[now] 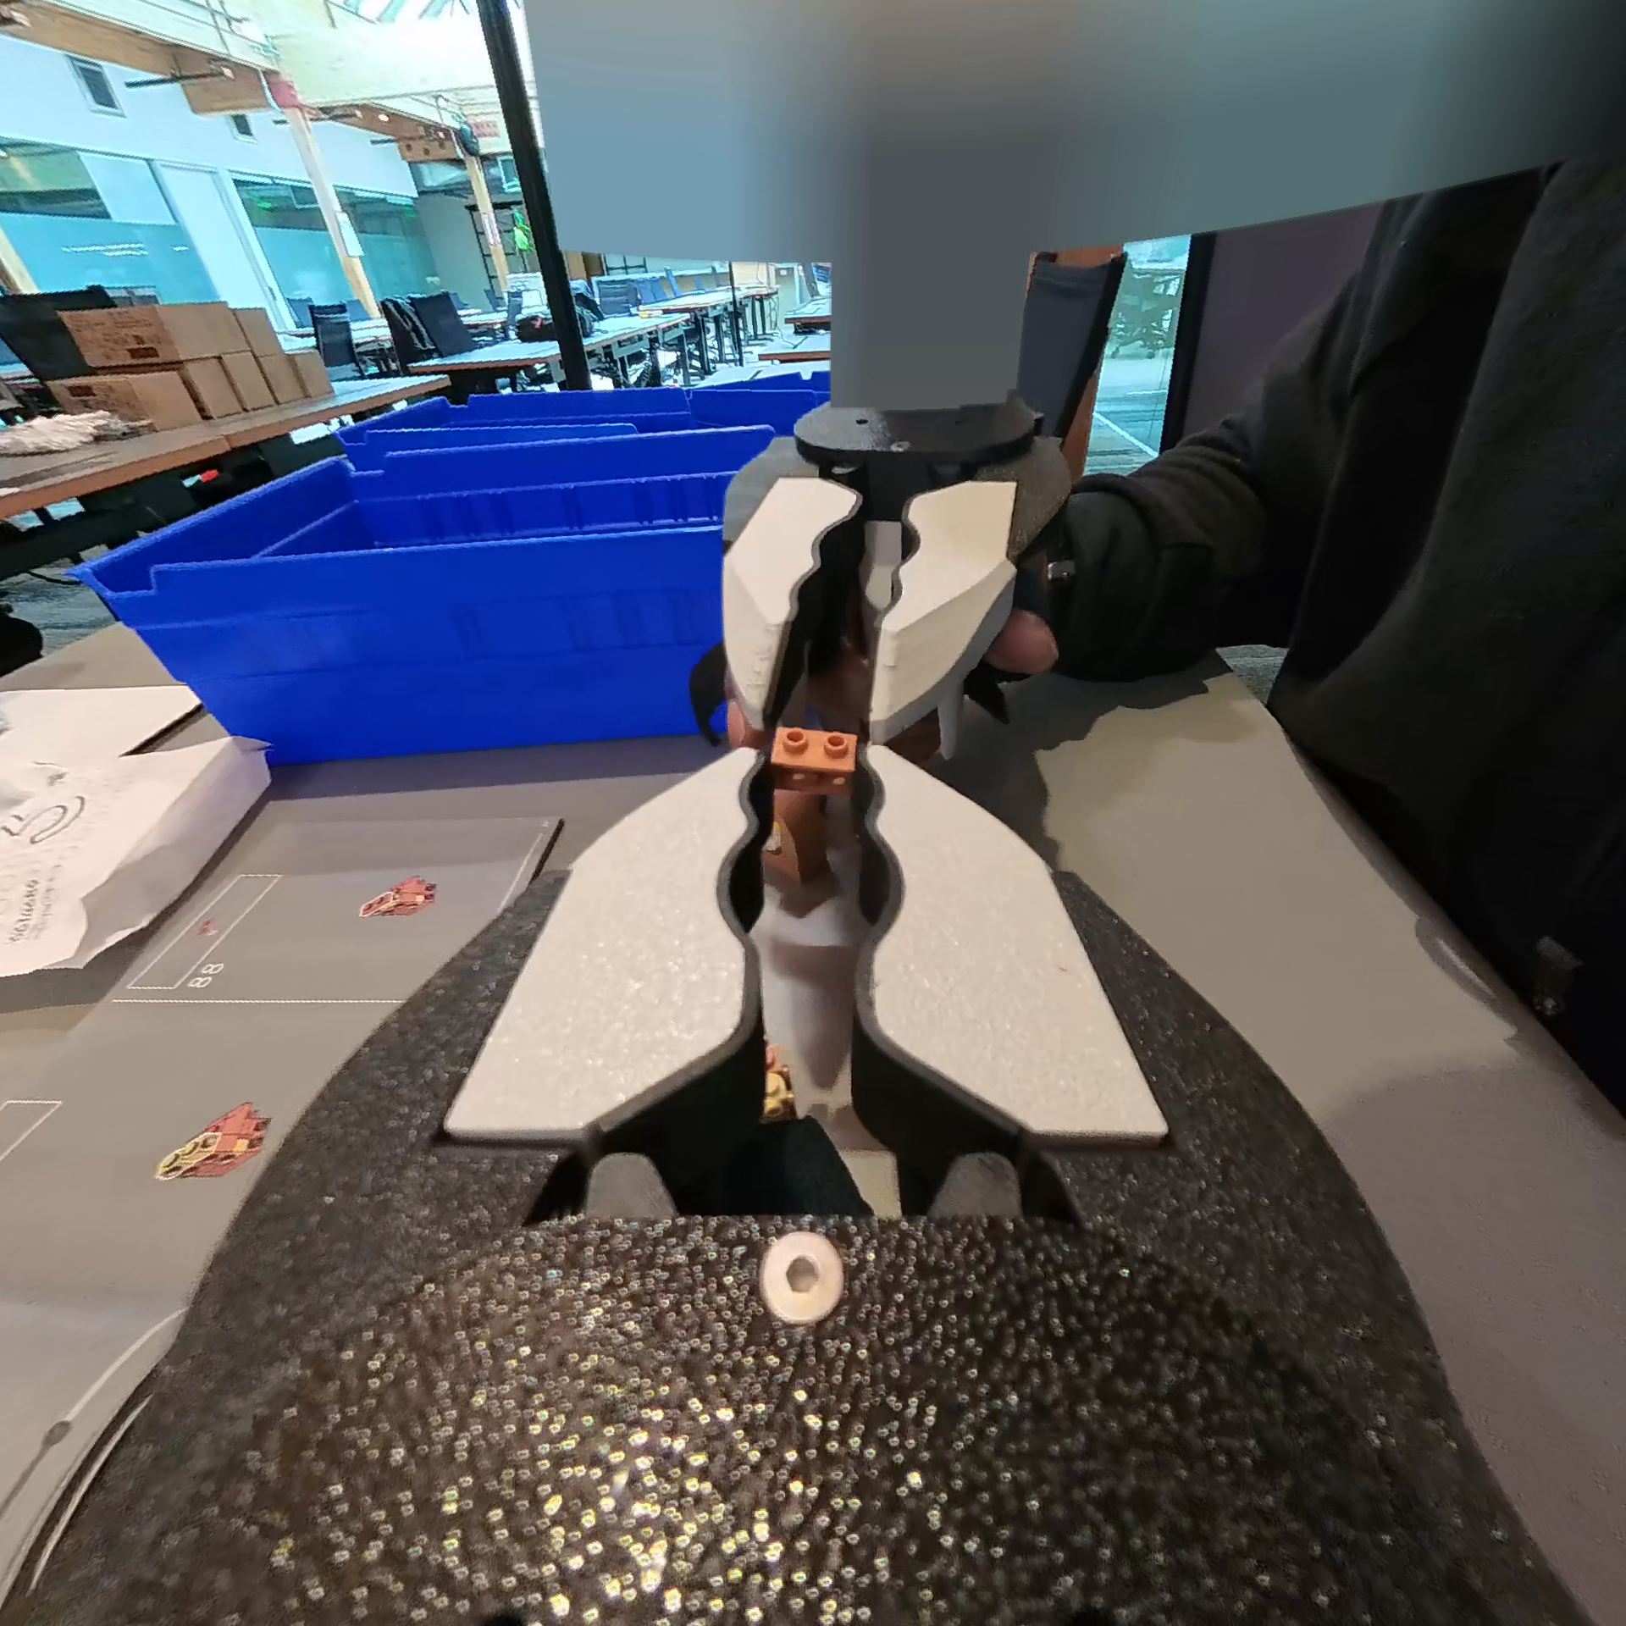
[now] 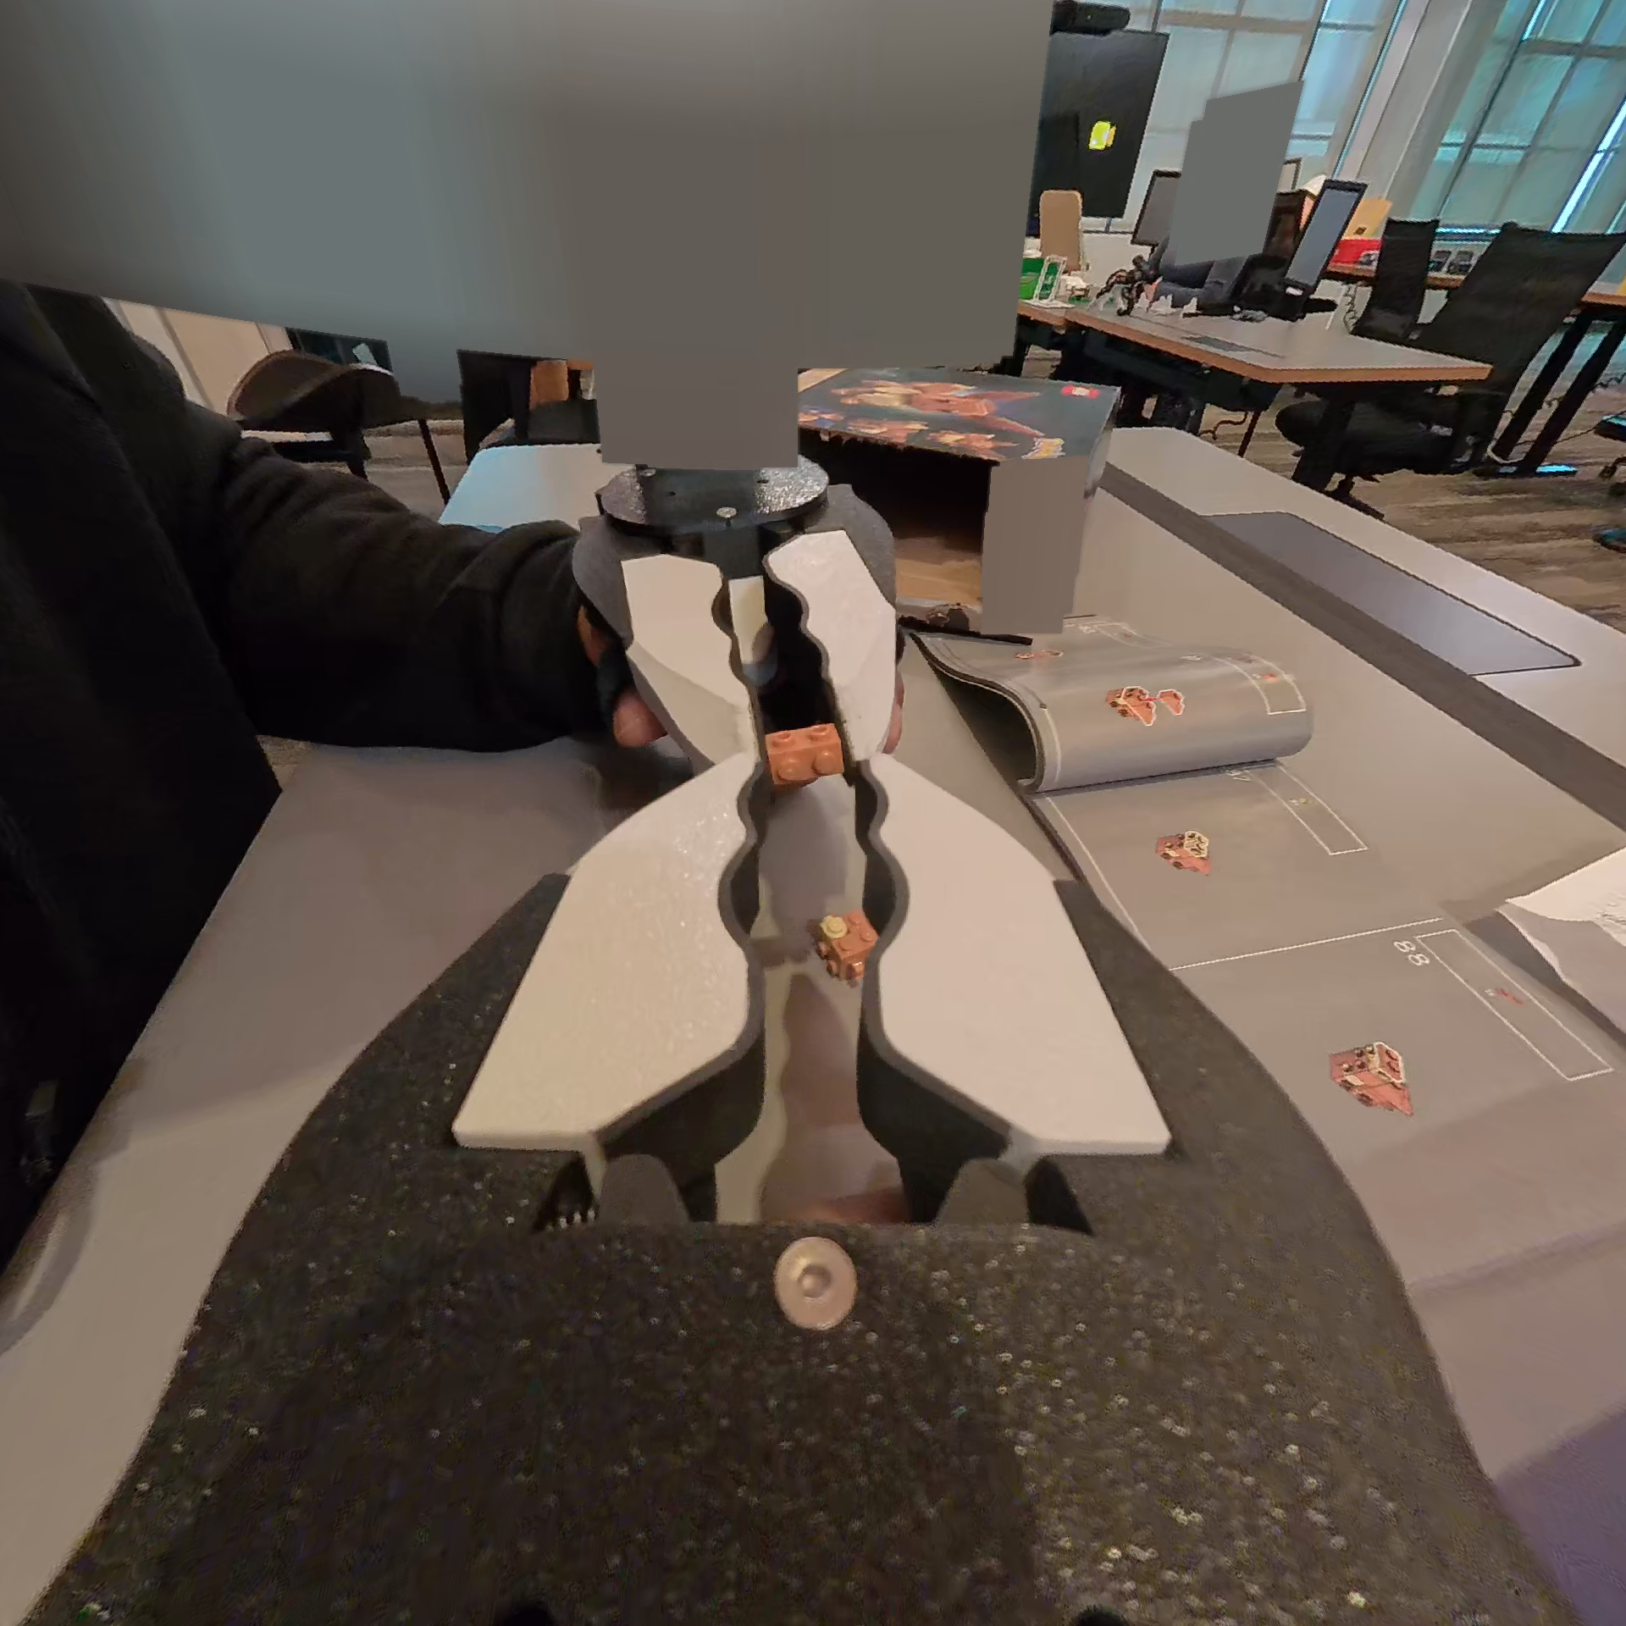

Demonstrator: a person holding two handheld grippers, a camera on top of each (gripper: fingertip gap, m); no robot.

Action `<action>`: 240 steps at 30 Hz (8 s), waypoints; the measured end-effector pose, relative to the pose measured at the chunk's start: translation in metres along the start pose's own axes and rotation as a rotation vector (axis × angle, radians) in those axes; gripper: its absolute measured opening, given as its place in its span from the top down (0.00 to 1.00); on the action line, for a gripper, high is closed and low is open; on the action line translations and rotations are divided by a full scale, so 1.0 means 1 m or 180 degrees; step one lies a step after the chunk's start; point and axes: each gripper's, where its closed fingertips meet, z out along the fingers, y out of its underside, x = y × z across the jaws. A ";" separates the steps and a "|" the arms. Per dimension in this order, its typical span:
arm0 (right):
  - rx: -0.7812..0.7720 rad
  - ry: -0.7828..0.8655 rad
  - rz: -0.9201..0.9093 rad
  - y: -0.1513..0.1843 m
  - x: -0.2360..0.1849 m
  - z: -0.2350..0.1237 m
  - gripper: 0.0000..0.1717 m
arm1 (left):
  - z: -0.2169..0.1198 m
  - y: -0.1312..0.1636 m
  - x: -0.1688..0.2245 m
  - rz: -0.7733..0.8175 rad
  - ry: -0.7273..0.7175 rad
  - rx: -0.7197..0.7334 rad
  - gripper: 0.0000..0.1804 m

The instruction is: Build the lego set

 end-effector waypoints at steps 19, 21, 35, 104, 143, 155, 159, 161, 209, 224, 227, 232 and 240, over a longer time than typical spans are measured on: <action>-0.0072 -0.0158 0.0062 0.004 -0.009 0.000 0.94 | 0.000 0.003 0.008 0.0161 0.0084 -0.0183 0.91; -0.0075 -0.0159 0.0074 0.004 -0.009 0.000 0.93 | 0.000 0.003 0.007 0.0157 0.0054 -0.0182 0.91; -0.0163 -0.0158 0.0419 0.011 -0.003 0.002 0.90 | -0.002 0.003 -0.001 0.0192 -0.0093 -0.0200 0.91; -0.1207 0.0134 0.1170 0.055 0.008 0.004 0.94 | -0.011 0.101 -0.011 -0.0350 -0.0464 -0.2377 0.90; -0.1925 0.0666 0.1001 0.079 0.020 0.001 0.94 | 0.008 0.095 -0.015 -0.0371 -0.0993 -0.2210 0.90; -0.1941 0.0654 0.0991 0.081 0.020 0.001 0.94 | 0.006 0.099 -0.014 -0.0644 -0.0904 -0.2226 0.90; -0.1941 0.0650 0.0990 0.081 0.021 0.000 0.94 | 0.006 0.099 -0.014 -0.0666 -0.0883 -0.2229 0.90; -0.1942 0.0649 0.0988 0.082 0.021 0.000 0.94 | 0.006 0.099 -0.014 -0.0667 -0.0884 -0.2229 0.90; -0.2019 0.0492 0.0887 0.084 0.014 0.003 0.94 | 0.006 0.090 -0.013 -0.0126 -0.0898 -0.2252 0.92; -0.2151 0.0827 0.0808 0.078 0.021 0.009 0.95 | 0.007 0.085 -0.025 0.0237 -0.1384 -0.2203 0.92; -0.2155 0.0827 0.0836 0.079 0.021 0.010 0.94 | 0.007 0.087 -0.024 0.0212 -0.1376 -0.2206 0.92; -0.2095 0.0761 0.0965 0.081 0.020 0.011 0.94 | 0.007 0.090 -0.022 0.0050 -0.1275 -0.2163 0.92; -0.1949 0.0562 0.1177 0.083 0.018 0.010 0.89 | 0.008 0.092 -0.018 -0.0152 -0.1087 -0.2159 0.92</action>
